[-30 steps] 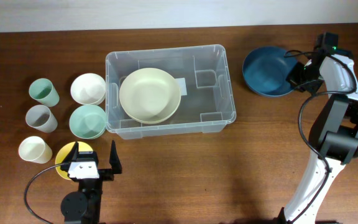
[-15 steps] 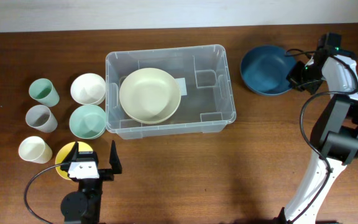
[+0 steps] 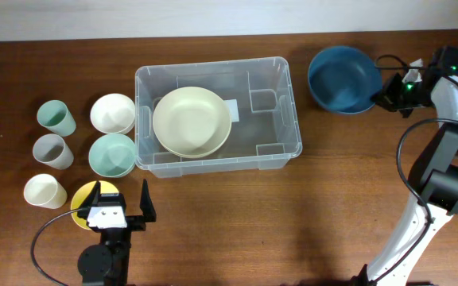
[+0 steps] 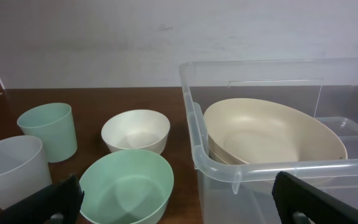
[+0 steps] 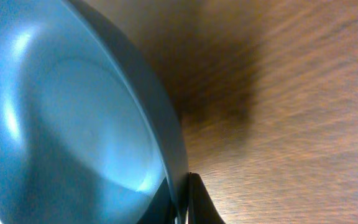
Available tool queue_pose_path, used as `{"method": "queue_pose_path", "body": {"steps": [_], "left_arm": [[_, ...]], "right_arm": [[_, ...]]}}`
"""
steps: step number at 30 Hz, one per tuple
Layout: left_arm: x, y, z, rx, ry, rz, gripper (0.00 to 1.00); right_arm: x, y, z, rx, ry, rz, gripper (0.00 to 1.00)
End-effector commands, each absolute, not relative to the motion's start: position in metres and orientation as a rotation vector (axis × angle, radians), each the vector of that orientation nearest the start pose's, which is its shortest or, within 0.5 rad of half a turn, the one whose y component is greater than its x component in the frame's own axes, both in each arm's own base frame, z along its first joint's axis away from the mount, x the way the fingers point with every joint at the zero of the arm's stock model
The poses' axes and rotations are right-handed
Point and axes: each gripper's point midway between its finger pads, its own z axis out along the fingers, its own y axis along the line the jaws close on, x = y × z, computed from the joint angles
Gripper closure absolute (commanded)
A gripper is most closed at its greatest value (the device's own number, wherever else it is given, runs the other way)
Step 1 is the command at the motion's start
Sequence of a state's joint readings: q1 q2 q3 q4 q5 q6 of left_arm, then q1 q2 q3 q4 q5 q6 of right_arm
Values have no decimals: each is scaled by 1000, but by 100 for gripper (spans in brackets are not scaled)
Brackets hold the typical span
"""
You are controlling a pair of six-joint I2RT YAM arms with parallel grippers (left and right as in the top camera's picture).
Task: Pack container
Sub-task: 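Lift the blue plate and carry it left over the bin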
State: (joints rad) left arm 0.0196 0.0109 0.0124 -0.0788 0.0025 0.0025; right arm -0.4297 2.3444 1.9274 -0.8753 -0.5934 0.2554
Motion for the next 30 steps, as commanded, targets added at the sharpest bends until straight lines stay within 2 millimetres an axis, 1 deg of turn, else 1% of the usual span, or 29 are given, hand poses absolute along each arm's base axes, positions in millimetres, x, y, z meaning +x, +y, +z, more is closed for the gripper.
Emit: {"method": "queue_pose_path", "body": {"steps": [1,6,8,11,14,17,18,21,22,23,25,27,28,30], "left_arm": [[246,3,156,-14,1651,6,1],[246,3,156,-14,1651,6,0],[246,3,156,-14,1651,6,0],[246,3,156,-14,1651,6,1],[246,3,156,-14,1651,6,1],[246,3,156,-14,1651,6,0],[246,3,156,-14,1651,6,0],[246,3,156,-15,1651,6,0],[246,3,156,-14,1651,6,1],[246,3,156,-14,1651,6,1],[246,3,156,-14,1651,6,0],[246,3,156,-14,1651,6,1],[246,3,156,-14,1651,6,1],[246,3,156,-14,1651,6,0]], "right_arm": [[508,-116,64,711,2495,1036,96],[508,-119,77,664,2421,1146,96],[508,-117,88,633,2379,1202,96],[508,-117,106,598,2340,1226,96],[509,-114,134,547,2305,1221,96],[506,-102,181,458,2247,1240,96],[504,-97,193,436,2240,1235,96],[496,-75,233,350,2226,1210,96],[492,-62,250,302,2218,1202,96],[489,-51,262,266,2212,1199,96],[481,-24,289,171,2196,1188,96],[474,2,305,132,2214,1155,96],[472,13,308,131,2237,1126,96],[466,41,308,107,2298,1051,96]]}}
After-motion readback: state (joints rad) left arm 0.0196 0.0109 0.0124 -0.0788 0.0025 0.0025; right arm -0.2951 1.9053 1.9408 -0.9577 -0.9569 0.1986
